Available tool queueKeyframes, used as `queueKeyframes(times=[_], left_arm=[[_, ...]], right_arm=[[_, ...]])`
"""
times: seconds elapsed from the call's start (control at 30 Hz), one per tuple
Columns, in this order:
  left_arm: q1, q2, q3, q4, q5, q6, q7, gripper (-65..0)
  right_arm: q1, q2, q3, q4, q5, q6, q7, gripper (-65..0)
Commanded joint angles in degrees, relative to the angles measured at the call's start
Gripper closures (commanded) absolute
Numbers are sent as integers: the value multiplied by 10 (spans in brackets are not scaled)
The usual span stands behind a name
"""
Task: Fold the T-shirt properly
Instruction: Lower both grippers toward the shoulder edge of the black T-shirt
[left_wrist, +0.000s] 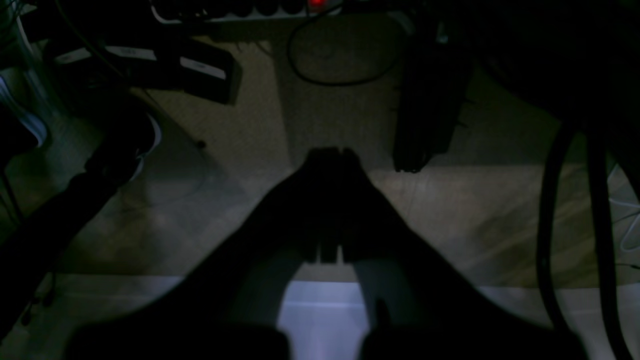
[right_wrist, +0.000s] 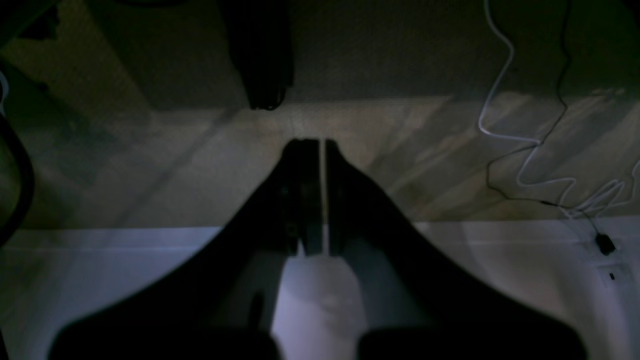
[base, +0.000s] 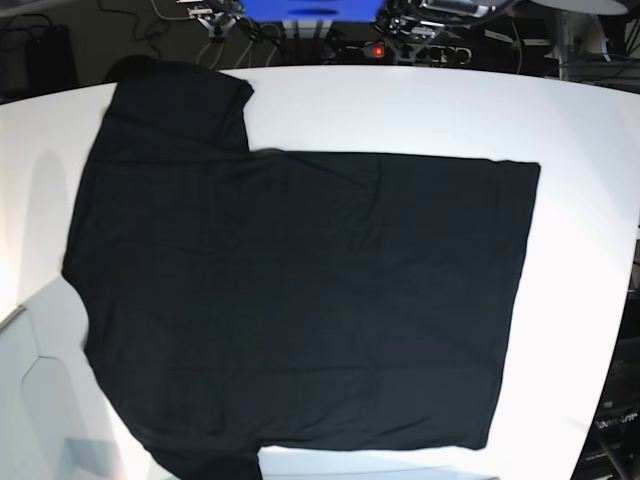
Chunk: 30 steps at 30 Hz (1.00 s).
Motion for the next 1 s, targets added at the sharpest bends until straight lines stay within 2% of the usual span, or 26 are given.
queueKeyframes(times=[0.0,0.17,0.97], left_arm=[[3,-1,-1,-1,2,1,1,-5],[3,-1,-1,-1,2,1,1,-5],[18,-2,-1,-1,2,1,-4,-1]], right_arm=[[-4,0,-1,1,3,11,-3,0],[-9,0,1,37,3,10,-5,0],[-14,0,-1,37,4,10,-4,0]])
